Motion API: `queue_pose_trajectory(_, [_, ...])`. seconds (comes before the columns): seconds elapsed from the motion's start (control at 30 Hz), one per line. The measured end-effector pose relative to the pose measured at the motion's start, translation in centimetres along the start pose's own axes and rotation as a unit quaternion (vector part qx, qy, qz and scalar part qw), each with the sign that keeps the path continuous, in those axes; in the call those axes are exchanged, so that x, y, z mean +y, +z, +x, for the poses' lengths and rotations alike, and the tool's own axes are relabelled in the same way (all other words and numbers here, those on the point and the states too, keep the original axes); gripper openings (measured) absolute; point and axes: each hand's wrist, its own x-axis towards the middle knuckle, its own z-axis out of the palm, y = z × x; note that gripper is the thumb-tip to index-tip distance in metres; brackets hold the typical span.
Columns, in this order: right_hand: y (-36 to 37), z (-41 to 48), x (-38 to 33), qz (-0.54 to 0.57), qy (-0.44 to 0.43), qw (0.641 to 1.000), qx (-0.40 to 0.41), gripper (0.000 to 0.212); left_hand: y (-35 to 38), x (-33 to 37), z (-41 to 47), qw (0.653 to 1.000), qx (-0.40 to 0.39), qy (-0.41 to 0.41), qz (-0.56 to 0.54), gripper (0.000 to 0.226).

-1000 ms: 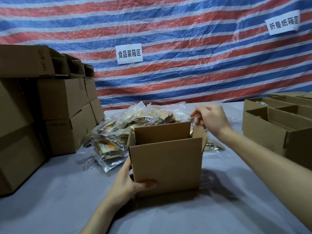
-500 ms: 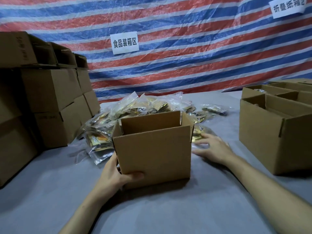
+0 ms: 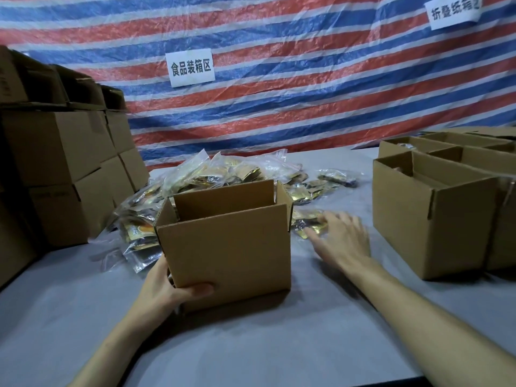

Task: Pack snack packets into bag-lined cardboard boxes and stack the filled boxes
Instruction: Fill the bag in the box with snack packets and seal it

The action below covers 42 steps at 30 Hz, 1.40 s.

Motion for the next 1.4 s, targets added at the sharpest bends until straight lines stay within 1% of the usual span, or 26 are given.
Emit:
queue_pose_trajectory(0.03, [0.2,-0.2,-0.5,0.043,-0.044,0.998,0.008,0.045,0.0,0.0,0.0,1.000,0.001,0.000,0.002,0.092])
queue_pose_trajectory(0.07, [0.4,-0.4,-0.8,0.067,-0.078,0.995,-0.005,0.049,0.0,-0.1,0.0,1.000,0.001,0.000,0.003,0.092])
queue_pose_trajectory(0.1, [0.8,-0.5,-1.1,0.064,-0.095,0.993,-0.028,0.052,-0.1,-0.2,0.0,1.000,0.000,0.001,0.004,0.092])
queue_pose_trajectory(0.13, [1.1,-0.5,-1.2,0.045,-0.095,0.993,-0.056,0.054,-0.1,-0.3,0.1,1.000,-0.001,0.005,0.004,0.091])
queue_pose_trajectory(0.17, [1.3,-0.5,-1.2,0.030,-0.088,0.992,-0.079,0.050,-0.2,-0.4,0.1,1.000,-0.002,0.008,0.004,0.089])
queue_pose_trajectory(0.2, [1.4,-0.4,-1.0,0.032,-0.075,0.993,-0.086,0.039,-0.2,-0.4,0.1,1.000,-0.004,0.009,0.004,0.088])
queue_pose_trajectory(0.27, [1.3,-0.2,-0.5,0.066,-0.037,0.995,-0.071,0.015,-0.3,-0.5,0.2,1.000,-0.009,0.012,0.001,0.088])
queue_pose_trajectory(0.3, [1.1,0.0,-0.2,0.083,-0.012,0.995,-0.058,0.012,-0.3,-0.6,0.2,1.000,-0.010,0.013,-0.003,0.088])
queue_pose_trajectory(0.4, [0.6,0.5,0.9,0.136,0.046,0.989,-0.018,0.013,-0.3,-0.5,0.2,1.000,-0.013,0.015,-0.008,0.088])
queue_pose_trajectory(0.53, [0.6,0.9,1.5,0.228,0.079,0.970,0.018,0.014,-0.3,-0.8,0.3,1.000,-0.016,0.021,-0.006,0.089])
queue_pose_trajectory(0.6, [0.5,0.9,1.5,0.281,0.074,0.955,0.050,0.016,-0.4,-1.0,0.4,0.999,-0.024,0.023,-0.003,0.089])
queue_pose_trajectory(0.67, [0.4,1.0,1.4,0.320,0.048,0.942,0.084,0.015,-0.4,-1.1,0.4,0.999,-0.029,0.024,-0.004,0.089])
queue_pose_trajectory(0.8, [-0.5,0.9,1.0,0.401,-0.004,0.902,0.160,0.011,-0.4,-1.1,0.4,0.999,-0.027,0.026,-0.010,0.088])
queue_pose_trajectory(0.83, [-0.6,0.9,1.1,0.413,-0.019,0.896,0.165,0.009,-0.4,-1.0,0.4,0.999,-0.025,0.025,-0.011,0.088])
queue_pose_trajectory(0.87, [-0.5,0.9,1.2,0.424,-0.031,0.893,0.150,0.010,-0.3,-0.9,0.3,0.999,-0.024,0.024,-0.011,0.088])
queue_pose_trajectory(0.9, [-0.4,1.0,1.3,0.429,-0.041,0.895,0.110,0.013,-0.3,-0.9,0.3,0.999,-0.023,0.023,-0.011,0.089])
queue_pose_trajectory(1.0, [-0.4,0.9,1.3,0.394,-0.076,0.914,-0.069,0.031,-0.3,-0.8,0.2,1.000,-0.019,0.017,-0.016,0.090])
queue_pose_trajectory(1.03, [-0.5,0.8,1.2,0.388,-0.070,0.914,-0.094,0.037,-0.3,-0.7,0.2,1.000,-0.018,0.015,-0.017,0.090])
queue_pose_trajectory(1.07, [-0.7,0.7,1.1,0.389,-0.052,0.915,-0.092,0.040,-0.3,-0.6,0.1,1.000,-0.017,0.014,-0.016,0.090])
queue_pose_trajectory(1.1, [-1.0,0.8,1.2,0.376,-0.023,0.924,-0.068,0.043,-0.3,-0.5,0.1,1.000,-0.016,0.014,-0.016,0.089])
queue_pose_trajectory(1.13, [-1.1,0.9,1.5,0.335,0.008,0.941,-0.037,0.047,-0.2,-0.4,0.1,1.000,-0.015,0.013,-0.017,0.089])
queue_pose_trajectory(1.17, [-1.3,1.0,1.8,0.267,0.042,0.962,-0.025,0.052,-0.2,-0.4,0.1,1.000,-0.013,0.011,-0.020,0.088])
queue_pose_trajectory(1.2, [-1.4,1.1,2.1,0.196,0.078,0.977,-0.040,0.057,-0.2,-0.3,0.0,1.000,-0.011,0.008,-0.022,0.088])
queue_pose_trajectory(1.23, [-1.5,1.1,2.3,0.132,0.108,0.983,-0.072,0.060,-0.2,-0.3,0.0,1.000,-0.011,0.005,-0.023,0.088])
queue_pose_trajectory(1.3, [-1.5,0.9,2.5,0.060,0.116,0.983,-0.126,0.060,-0.2,-0.4,0.0,1.000,-0.011,0.003,-0.021,0.088])
queue_pose_trajectory(1.4, [-1.4,0.9,2.5,0.071,0.092,0.986,-0.121,0.059,-0.2,-0.4,0.0,1.000,-0.009,0.007,-0.021,0.088])
